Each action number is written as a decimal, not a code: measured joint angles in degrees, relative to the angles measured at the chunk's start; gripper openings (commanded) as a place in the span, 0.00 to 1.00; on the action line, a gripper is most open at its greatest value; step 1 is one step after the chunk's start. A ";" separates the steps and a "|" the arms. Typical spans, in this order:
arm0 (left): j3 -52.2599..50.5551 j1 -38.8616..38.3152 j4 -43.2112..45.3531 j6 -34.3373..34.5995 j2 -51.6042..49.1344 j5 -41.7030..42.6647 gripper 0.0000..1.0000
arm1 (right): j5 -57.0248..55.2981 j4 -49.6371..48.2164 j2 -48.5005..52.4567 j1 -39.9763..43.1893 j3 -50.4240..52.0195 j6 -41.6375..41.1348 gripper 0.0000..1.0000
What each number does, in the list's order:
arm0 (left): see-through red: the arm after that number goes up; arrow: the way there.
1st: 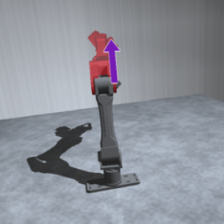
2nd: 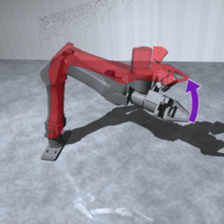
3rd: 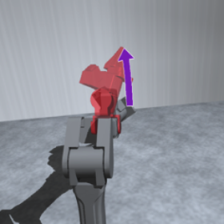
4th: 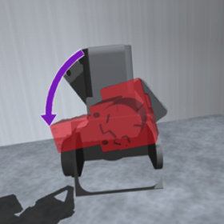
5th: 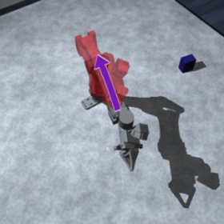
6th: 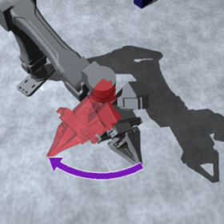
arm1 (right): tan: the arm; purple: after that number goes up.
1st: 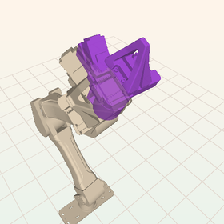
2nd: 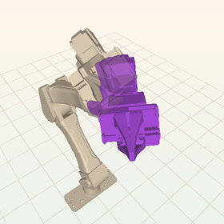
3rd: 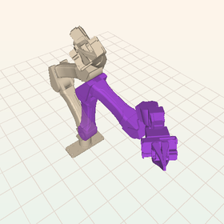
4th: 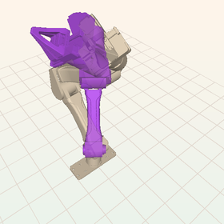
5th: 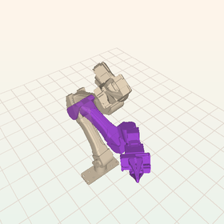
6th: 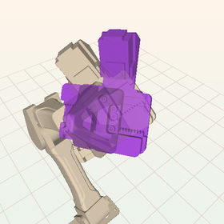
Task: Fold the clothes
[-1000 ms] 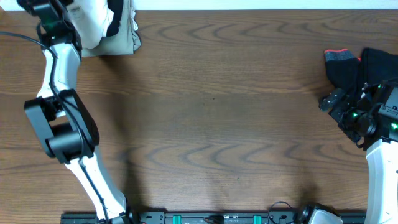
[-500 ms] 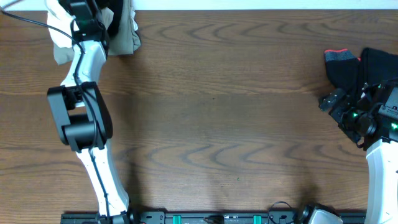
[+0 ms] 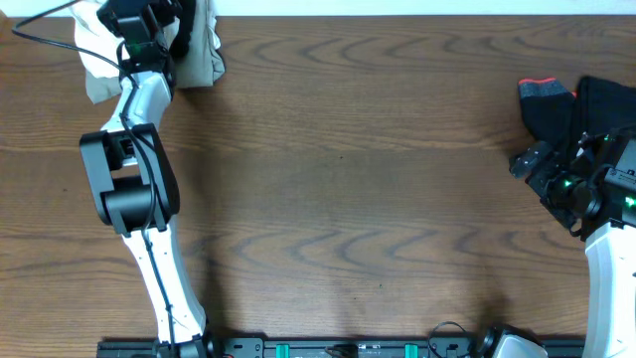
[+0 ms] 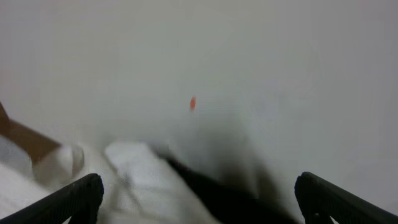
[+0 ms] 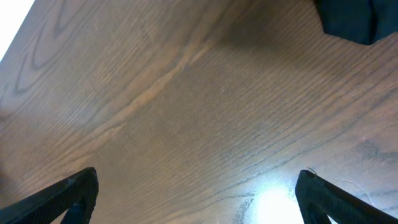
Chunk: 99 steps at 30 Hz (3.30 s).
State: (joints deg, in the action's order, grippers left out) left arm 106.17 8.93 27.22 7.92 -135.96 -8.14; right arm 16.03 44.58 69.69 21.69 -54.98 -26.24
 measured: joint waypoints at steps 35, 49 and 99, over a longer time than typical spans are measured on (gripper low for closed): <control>-0.68 -6.86 -88.43 0.46 78.55 16.37 0.98 | -0.02 0.09 0.04 0.07 0.00 0.00 0.99; -15.28 -6.86 -95.58 2.60 95.80 31.82 0.98 | -0.02 0.09 0.04 0.07 0.00 0.00 0.99; -67.12 -13.20 -53.20 -6.73 118.16 33.92 0.98 | -0.02 0.07 0.04 0.09 0.00 0.00 0.99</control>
State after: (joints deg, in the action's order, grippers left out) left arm 39.05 -4.27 -25.98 1.19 -17.80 25.78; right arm 16.01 44.64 69.73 21.78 -54.98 -26.24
